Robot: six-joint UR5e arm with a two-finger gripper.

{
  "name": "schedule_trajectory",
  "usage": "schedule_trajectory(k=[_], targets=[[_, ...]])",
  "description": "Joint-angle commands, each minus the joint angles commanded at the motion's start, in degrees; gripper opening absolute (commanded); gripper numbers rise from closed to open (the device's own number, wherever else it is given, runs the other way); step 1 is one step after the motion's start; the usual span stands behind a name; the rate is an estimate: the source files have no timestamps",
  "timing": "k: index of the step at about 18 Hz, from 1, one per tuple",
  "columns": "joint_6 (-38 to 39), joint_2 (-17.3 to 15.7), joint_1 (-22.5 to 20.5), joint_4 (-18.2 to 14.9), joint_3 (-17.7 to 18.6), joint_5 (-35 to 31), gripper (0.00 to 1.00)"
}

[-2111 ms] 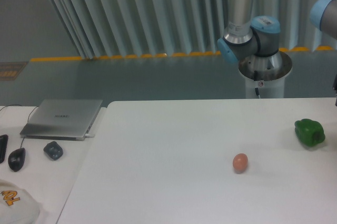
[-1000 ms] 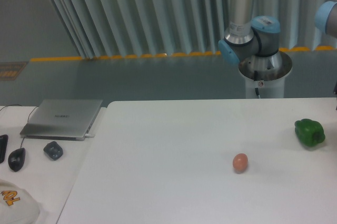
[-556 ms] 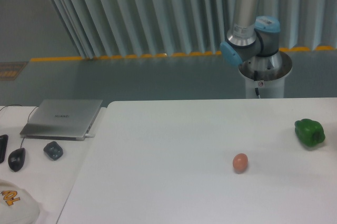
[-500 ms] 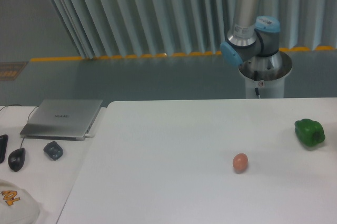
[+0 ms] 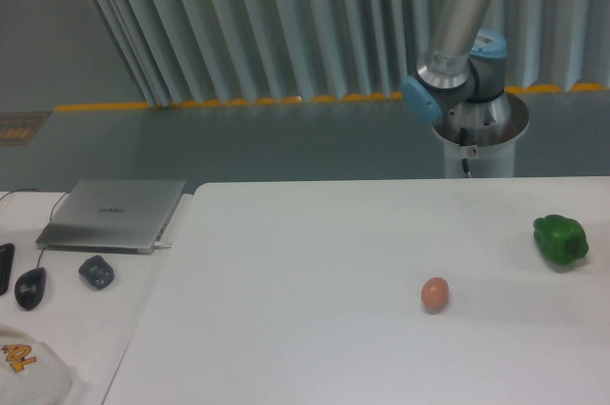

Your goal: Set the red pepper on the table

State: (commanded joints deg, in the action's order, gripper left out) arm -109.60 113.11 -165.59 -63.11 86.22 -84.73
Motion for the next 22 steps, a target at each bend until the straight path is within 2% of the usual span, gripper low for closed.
schedule_trajectory(k=[4, 7, 14, 15, 21, 22], targets=[[0.0, 2.7, -0.8, 2.3, 0.2, 0.1, 1.00], [-0.2, 4.0, -1.6, 2.7, 0.2, 0.1, 1.00], [-0.1, 4.6, -1.2, 4.0, 0.4, 0.2, 1.00], [-0.1, 4.6, -1.2, 4.0, 0.4, 0.1, 0.97], [-0.2, 4.8, -1.2, 4.0, 0.4, 0.2, 0.52], [-0.2, 4.8, -1.2, 4.0, 0.4, 0.2, 0.39]])
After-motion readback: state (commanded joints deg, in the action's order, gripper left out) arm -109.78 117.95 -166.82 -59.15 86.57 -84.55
